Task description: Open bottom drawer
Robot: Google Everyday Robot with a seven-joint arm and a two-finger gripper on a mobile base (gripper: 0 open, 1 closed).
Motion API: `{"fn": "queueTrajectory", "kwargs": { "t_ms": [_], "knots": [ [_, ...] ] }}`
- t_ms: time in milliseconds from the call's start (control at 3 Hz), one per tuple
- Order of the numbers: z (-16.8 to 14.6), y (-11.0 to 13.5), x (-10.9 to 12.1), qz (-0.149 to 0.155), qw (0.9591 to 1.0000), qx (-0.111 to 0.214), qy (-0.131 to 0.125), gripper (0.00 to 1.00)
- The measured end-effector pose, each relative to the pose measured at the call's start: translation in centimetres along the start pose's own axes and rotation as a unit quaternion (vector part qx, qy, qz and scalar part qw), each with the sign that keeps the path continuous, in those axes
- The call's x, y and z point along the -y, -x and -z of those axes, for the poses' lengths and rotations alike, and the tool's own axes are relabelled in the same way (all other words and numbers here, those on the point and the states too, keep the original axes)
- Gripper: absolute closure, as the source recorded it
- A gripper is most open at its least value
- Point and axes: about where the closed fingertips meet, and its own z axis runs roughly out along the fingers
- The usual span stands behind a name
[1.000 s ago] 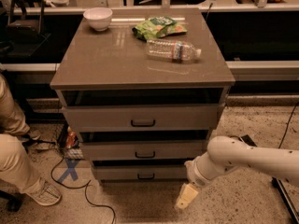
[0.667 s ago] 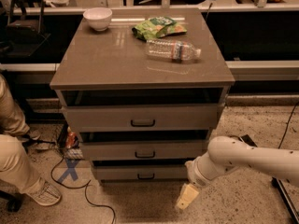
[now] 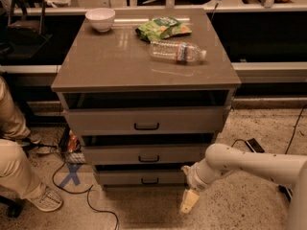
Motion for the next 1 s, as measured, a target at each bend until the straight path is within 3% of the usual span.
{"fn": "queueTrajectory", "kwargs": {
  "t_ms": [333, 667, 1000],
  "knots": [
    [-5.6, -2.1, 2.8, 0.054, 0.9981, 0.023, 0.017, 0.0],
    [-5.6, -2.1, 2.8, 0.054, 0.9981, 0.023, 0.017, 0.0],
    [-7.2, -2.3, 3.6, 0.078, 0.9968, 0.015, 0.009, 0.0]
  ]
}}
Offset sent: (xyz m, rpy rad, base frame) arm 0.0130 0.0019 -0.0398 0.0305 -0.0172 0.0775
